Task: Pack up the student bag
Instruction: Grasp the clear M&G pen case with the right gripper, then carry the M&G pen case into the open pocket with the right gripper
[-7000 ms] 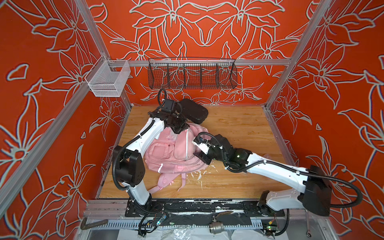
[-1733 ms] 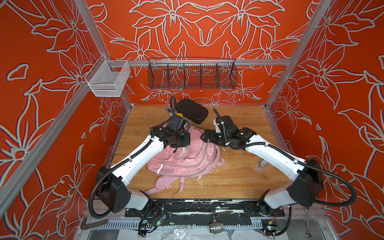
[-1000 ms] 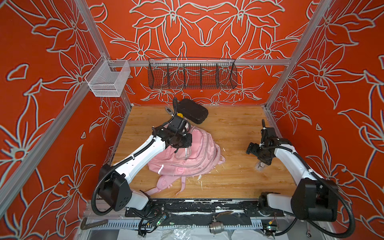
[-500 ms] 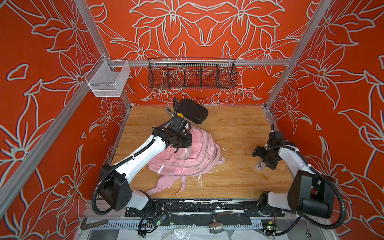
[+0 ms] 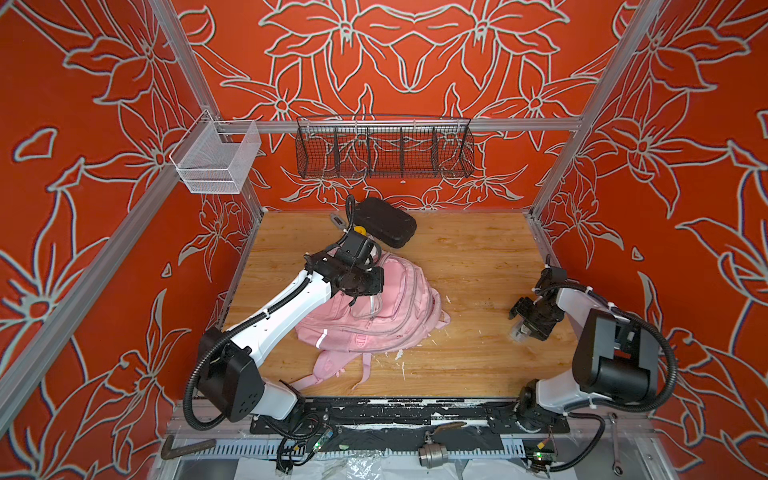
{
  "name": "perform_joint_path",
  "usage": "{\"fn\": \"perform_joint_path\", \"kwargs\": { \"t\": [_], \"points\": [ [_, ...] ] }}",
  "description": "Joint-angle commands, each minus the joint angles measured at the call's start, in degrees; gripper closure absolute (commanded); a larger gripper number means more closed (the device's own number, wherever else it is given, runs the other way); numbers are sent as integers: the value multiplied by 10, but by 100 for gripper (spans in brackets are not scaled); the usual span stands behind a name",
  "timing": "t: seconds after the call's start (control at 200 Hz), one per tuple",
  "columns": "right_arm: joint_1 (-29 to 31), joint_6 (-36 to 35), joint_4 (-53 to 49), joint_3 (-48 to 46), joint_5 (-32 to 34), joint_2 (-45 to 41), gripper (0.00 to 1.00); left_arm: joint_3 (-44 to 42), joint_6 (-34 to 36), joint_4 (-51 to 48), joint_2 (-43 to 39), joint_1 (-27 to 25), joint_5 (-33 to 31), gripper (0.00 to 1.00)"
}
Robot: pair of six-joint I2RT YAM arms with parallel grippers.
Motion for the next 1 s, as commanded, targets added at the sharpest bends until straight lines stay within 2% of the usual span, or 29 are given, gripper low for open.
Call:
{"fn": "perform_joint_path", "kwargs": {
  "t": [0.0,0.045,0.125,0.205,0.425,0.605,0.736,0.816,0.881,0.991],
  "points": [
    [-4,-3,13,-5,-2,22,30,3,2,36,-13,5,-19,100],
    [-4,-6,13,-5,-3,31,32,4,1,35,-14,5,-20,100],
    [-4,-14,19,-4,-13,44,41,5,0,33,-15,5,-21,100],
    [-4,-14,23,-3,-15,50,44,4,-1,32,-18,5,-22,100],
    [-3,-28,8,10,-38,23,58,1,-4,29,-29,5,-29,100],
    [15,-64,-12,48,-126,-27,63,4,-4,32,-34,5,-33,100],
    [71,-49,-22,88,-163,-72,64,17,3,26,-29,6,-33,100],
    [132,-16,-3,103,-188,-103,64,25,3,26,-28,6,-29,100],
    [181,23,28,107,-212,-122,69,29,-1,31,-27,7,-25,100],
    [277,74,70,120,-203,-141,69,28,-11,44,-25,15,-3,100]
  ]
}}
